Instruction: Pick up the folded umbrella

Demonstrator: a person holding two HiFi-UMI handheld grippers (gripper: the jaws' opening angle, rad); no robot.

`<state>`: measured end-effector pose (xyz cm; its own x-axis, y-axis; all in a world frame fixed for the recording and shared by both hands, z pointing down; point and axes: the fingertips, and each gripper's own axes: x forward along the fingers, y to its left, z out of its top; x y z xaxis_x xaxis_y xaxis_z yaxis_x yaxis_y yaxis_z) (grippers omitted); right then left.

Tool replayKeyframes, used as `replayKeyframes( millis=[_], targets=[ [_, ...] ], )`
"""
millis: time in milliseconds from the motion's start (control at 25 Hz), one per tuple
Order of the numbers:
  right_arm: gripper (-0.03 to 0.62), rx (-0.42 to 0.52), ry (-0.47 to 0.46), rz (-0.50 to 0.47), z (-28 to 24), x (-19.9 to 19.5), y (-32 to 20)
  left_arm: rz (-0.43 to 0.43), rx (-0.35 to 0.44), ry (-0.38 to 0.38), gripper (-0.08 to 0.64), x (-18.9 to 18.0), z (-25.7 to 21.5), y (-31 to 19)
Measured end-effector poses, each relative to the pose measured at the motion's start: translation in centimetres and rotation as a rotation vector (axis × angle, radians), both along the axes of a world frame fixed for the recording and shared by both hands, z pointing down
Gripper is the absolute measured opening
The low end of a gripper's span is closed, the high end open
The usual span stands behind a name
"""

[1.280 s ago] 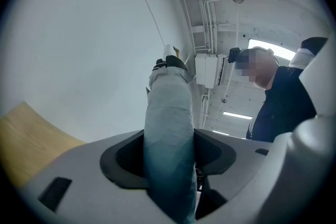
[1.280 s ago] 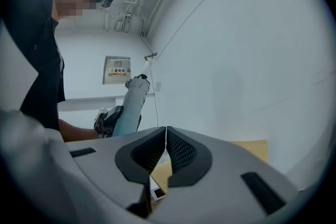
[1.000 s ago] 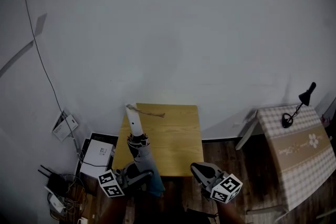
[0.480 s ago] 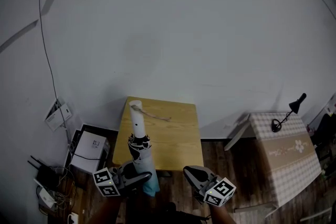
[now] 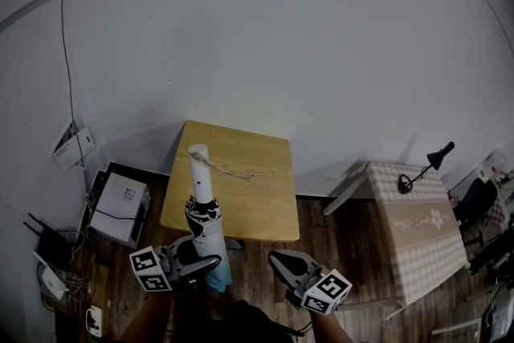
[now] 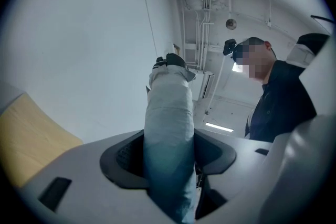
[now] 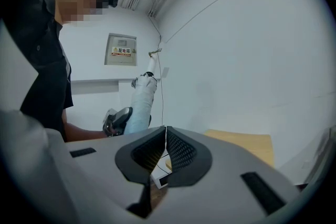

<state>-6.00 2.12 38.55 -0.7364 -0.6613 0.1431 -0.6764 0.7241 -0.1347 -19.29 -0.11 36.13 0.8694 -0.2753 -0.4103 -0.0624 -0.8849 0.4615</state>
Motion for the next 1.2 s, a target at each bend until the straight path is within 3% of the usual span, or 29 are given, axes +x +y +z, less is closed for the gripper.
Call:
replayKeyframes(
  millis=[160,320,560,720,960,1200],
  targets=[
    [0.02,-0.002,0.0,-0.01,0.2,0.5,1.2,-0.004,-0.041,-0.011,0.268,0.5,0.9,0.9],
    [0.02,0.023,-0.011,-0.041,-0.7,1.5,1.5,-0.033,-0.008,-0.032,0.268,1.5,-0.4,2.2],
    [0.018,0.091,-0.01,-0.075,-2.7,4.8,3.1,-0.022,-0.034,0.019,0.268,4.6,-2.5,4.0],
    [0.018,0.053,-0.048,-0.081,-1.2,6.8,4.7,-0.032,-0.027,-0.033,0.268,6.5,-2.6,5.7],
    [0.018,0.078,-0.089,-0.097,-1.0,8.9,7.1,-0.031,-0.062,-0.06,0.27,8.4,-1.7,8.7],
    [0.018,0.099,-0.098,-0.085,0.2,11.4,7.9,-0.06,-0.027,-0.083,0.27,9.6,-1.1,10.6]
  ],
)
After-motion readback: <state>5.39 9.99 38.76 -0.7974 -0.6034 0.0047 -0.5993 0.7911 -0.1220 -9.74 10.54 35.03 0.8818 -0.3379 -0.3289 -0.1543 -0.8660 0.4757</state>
